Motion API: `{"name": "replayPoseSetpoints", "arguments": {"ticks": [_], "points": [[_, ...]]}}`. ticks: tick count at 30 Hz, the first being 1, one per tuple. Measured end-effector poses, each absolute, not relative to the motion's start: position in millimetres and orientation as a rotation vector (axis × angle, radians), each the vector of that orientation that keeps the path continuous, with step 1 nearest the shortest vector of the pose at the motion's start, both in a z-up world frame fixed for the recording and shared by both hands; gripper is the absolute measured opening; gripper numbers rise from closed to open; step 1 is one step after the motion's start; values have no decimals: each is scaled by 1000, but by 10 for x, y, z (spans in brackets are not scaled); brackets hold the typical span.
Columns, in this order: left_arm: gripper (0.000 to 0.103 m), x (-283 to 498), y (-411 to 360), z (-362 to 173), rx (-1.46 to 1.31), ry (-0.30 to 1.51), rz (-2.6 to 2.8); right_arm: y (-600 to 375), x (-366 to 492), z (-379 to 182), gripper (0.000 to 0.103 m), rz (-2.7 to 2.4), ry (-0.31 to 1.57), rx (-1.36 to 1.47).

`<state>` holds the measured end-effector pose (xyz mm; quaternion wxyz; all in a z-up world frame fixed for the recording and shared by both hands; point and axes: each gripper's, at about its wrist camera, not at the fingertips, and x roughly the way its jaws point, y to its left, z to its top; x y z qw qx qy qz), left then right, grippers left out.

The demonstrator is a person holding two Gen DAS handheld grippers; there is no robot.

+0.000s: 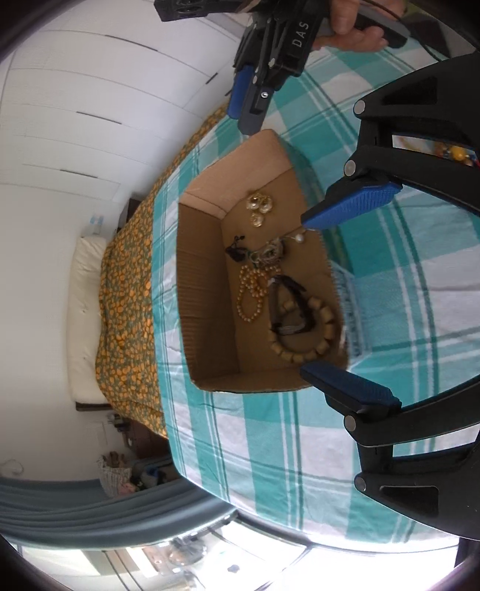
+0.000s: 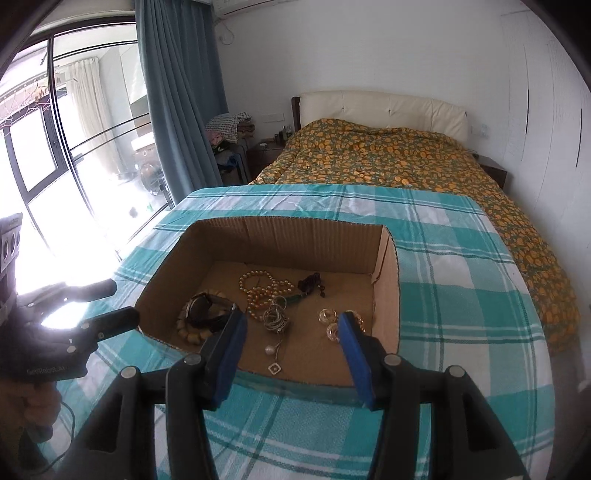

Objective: Organize jewelry
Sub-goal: 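Withdraw both open tools from the box toward the remaining bracelets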

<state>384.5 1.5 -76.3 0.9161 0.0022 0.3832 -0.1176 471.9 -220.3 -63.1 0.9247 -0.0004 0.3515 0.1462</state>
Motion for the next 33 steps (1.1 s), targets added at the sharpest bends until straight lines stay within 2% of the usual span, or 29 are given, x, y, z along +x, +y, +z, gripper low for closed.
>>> {"name": "replayPoseSetpoints", "arguments": {"ticks": [7, 13, 20, 33], "points": [[79, 2800, 173, -1152, 10, 852, -153, -2538, 3567, -963, 55, 126, 706, 83], [79, 2294, 386, -1291, -103, 868, -69, -2798, 2988, -1240, 55, 37, 738, 88], [79, 2122, 479, -1410, -114, 868, 7, -2870, 2679, -1467, 55, 30, 763, 127], [79, 2014, 303, -1430, -113, 863, -18, -2721, 2497, -1488, 55, 80, 736, 101]]}}
